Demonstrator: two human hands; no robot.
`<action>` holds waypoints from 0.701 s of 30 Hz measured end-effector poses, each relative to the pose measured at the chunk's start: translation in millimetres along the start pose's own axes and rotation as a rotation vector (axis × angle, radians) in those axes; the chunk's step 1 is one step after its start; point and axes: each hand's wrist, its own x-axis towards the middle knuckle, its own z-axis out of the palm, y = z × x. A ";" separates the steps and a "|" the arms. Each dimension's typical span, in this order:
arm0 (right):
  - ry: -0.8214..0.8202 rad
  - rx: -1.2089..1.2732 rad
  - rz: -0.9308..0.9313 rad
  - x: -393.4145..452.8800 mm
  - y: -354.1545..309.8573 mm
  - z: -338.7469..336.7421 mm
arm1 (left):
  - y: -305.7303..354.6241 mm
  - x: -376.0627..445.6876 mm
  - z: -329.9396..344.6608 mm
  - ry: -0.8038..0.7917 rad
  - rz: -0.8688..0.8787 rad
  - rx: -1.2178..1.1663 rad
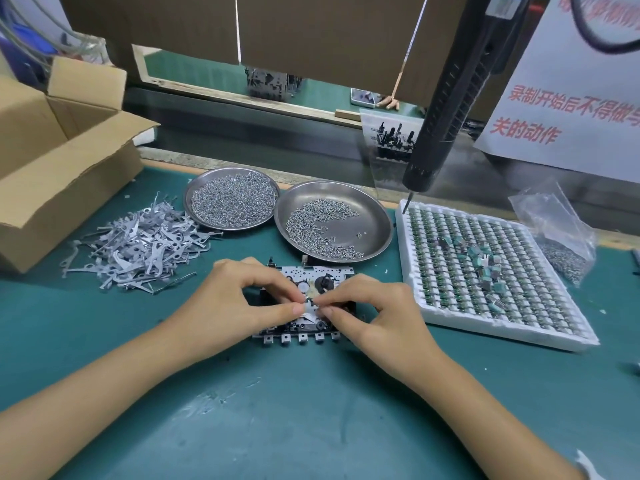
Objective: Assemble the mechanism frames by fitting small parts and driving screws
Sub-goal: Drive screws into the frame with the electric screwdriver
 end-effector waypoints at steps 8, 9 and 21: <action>-0.057 -0.076 -0.106 0.2 1.2 -3.6 | 1.9 -1.6 0.3 0.021 -0.018 0.013; -0.072 -0.096 -0.127 -0.3 1.8 -3.8 | 2.4 -1.8 0.3 0.023 -0.018 0.006; 0.069 -0.323 -0.281 -10.6 10.0 14.2 | 6.0 -2.6 1.9 -0.022 -0.056 -0.029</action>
